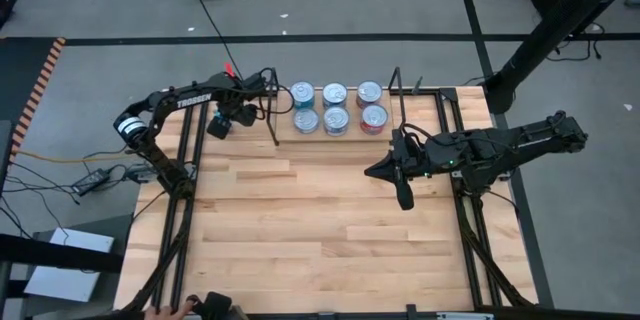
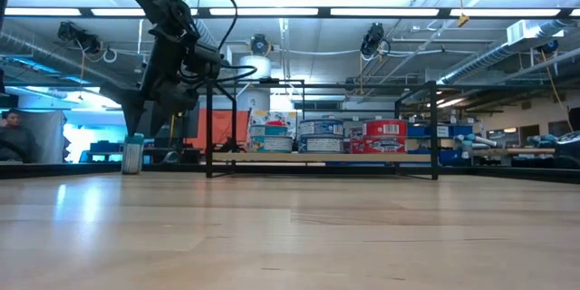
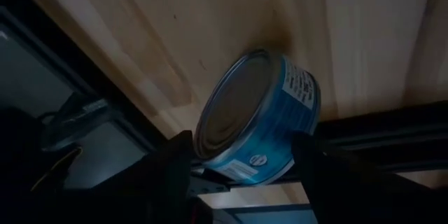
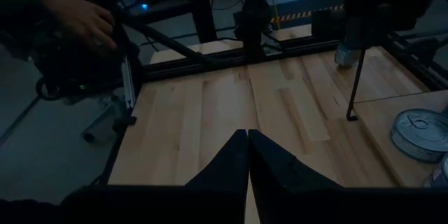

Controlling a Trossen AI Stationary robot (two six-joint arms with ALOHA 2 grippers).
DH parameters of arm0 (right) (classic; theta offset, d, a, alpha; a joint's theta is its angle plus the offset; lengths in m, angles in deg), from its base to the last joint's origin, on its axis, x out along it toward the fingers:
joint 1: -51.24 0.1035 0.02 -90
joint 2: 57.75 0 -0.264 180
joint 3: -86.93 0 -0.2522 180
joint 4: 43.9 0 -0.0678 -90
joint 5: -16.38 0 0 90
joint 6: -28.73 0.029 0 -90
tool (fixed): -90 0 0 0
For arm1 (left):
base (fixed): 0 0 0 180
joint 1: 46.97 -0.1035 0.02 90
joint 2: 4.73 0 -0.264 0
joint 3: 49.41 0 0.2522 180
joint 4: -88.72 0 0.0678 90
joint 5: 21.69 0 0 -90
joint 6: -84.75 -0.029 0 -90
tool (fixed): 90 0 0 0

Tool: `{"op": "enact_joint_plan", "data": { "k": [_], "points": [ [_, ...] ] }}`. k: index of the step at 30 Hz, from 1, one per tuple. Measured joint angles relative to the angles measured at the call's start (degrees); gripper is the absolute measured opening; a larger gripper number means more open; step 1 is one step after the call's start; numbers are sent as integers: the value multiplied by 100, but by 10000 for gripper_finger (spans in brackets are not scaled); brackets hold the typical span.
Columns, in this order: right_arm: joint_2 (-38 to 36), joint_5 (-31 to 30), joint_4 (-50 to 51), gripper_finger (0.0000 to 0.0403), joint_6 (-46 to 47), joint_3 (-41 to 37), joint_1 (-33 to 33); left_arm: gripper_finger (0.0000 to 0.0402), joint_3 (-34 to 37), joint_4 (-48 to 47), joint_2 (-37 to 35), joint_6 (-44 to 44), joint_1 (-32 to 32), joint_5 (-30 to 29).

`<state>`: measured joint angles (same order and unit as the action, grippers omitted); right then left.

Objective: Stack canned seafood by type on shelf
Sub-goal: Stack the yellow-blue tuna can on top of the yellow-blue tuna can on the shelf

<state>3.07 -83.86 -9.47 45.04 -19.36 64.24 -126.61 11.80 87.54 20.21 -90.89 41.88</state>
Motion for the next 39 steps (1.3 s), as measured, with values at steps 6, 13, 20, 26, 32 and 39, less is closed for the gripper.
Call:
{"op": "enact_joint_plan", "data": {
  "k": [6,13,20,26,32,39],
  "points": [
    [0,-2,2,23,0,0,0,248,0,-117,-19,-104,4,-239],
    [0,-2,0,23,-100,0,0,248,0,-355,-70,-418,5,-246],
    [0,-2,0,23,-252,0,0,248,4,-216,-70,-895,-115,-210],
    [0,-2,1,23,-349,0,0,248,4,-173,-38,-1008,-258,-239],
    [0,-4,0,23,-413,0,0,248,239,184,28,-1426,-360,-424],
    [0,-66,-28,23,-410,0,-19,248,793,1193,37,-2000,-424,-776]
  ]
}}
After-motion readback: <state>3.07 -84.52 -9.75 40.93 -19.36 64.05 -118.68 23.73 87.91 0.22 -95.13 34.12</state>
